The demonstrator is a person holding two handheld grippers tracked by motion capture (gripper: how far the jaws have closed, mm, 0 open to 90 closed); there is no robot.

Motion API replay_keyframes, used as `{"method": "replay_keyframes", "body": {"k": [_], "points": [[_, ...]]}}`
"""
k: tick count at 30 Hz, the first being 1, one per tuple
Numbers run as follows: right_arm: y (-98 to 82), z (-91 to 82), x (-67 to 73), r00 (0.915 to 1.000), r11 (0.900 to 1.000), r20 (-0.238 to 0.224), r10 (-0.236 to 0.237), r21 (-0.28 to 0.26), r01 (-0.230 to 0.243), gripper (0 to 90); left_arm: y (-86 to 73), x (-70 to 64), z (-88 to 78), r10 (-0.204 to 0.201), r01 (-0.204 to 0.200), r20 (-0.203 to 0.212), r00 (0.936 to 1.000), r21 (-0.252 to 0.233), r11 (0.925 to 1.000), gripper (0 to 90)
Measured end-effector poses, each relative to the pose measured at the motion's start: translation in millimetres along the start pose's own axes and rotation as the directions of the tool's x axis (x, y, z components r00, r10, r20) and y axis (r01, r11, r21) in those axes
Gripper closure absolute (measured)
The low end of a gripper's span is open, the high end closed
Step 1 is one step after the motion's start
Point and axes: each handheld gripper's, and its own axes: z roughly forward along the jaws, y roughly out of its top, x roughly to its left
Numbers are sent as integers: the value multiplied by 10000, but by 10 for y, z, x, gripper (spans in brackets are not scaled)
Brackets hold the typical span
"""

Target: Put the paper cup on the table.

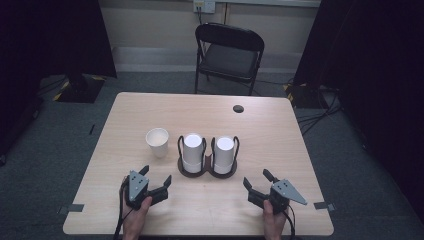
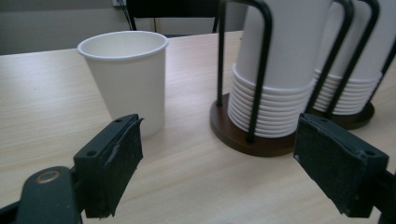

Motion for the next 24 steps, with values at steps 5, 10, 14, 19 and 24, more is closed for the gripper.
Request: {"method": "replay_keyframes", "body": {"k": [5, 10, 14, 19, 24], "points": [[2, 7, 9, 9999, 9999, -5, -127, 86, 127, 177, -13, -187, -39, 151, -152, -56, 9999, -240, 9996, 154], [4, 11, 13, 9999, 9997, 28, -150, 167, 150, 174, -33, -334, -37, 332, -321, 248, 9991, -428, 9986, 153], [11, 30, 20, 9998, 9991, 82, -191, 384, 188, 166, -41, -435, 14, 225, -205, 451, 9987, -437, 9988, 154], [18, 48, 29, 9995, 9976, 141, -268, 641, 259, 155, -131, -522, 82, 164, -149, 597, 9981, -256, 9996, 155], [26, 72, 19, 9997, 9963, 220, -141, 855, 122, 140, -137, -527, 77, 306, -283, 490, 9983, -464, 9985, 155]]}}
